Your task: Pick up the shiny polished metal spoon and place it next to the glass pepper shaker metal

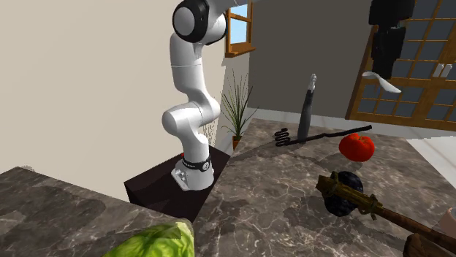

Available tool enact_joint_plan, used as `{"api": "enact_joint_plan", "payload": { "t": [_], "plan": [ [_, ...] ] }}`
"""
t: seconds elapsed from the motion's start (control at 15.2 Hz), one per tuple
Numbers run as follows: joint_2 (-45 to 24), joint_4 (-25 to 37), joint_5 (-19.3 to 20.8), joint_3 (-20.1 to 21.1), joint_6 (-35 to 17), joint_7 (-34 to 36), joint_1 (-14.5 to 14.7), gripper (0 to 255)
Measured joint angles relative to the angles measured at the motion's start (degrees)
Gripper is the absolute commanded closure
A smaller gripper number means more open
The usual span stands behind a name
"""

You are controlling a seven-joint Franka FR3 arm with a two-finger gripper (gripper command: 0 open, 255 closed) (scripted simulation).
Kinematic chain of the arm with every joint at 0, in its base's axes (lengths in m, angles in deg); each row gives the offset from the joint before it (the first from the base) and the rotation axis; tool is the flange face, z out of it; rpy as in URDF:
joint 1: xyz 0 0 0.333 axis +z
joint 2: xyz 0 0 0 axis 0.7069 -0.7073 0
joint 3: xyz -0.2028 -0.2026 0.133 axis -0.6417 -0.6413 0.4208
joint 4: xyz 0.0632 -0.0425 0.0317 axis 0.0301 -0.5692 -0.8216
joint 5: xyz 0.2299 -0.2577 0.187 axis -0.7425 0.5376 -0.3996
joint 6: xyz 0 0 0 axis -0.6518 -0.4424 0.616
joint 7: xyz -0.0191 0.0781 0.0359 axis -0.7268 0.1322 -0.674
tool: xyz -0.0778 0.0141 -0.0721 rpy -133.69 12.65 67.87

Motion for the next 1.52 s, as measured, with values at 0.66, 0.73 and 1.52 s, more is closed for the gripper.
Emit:
{"api": "enact_joint_plan", "payload": {
  "t": [0.66, 0.73, 1.52],
  "plan": [
    [-14.1, 14.5, 4.4, -0.2, 1.1, -1.0, 0.2, 255],
    [-13.9, 13.5, 4.3, -0.2, 0.2, -1.0, 0.1, 255],
    [-10.0, -1.2, 2.9, -0.6, -10.7, -1.3, -1.0, 255]
  ]
}}
